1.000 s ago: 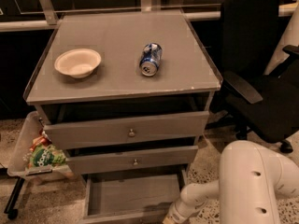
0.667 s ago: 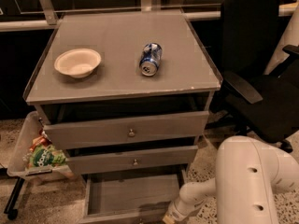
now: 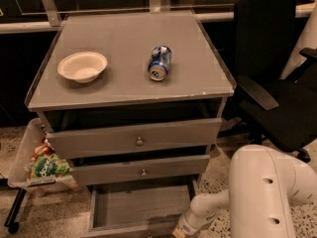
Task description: Close bottom drawer
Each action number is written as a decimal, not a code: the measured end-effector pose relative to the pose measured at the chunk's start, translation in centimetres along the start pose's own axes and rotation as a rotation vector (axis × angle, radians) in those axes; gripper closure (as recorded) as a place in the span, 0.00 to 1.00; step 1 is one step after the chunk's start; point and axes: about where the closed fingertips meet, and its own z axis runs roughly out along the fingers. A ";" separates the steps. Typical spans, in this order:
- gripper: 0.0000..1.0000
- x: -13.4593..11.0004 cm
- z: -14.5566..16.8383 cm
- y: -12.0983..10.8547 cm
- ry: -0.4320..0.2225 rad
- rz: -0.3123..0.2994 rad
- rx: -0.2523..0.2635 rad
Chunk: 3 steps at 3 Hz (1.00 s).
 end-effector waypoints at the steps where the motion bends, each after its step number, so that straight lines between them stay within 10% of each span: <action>1: 0.35 0.0 0.0 0.0 0.000 0.000 0.000; 3: 0.00 0.0 0.0 0.0 0.000 0.000 0.000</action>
Offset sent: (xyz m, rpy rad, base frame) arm 0.0000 0.0000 0.0000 0.0000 0.0000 0.0000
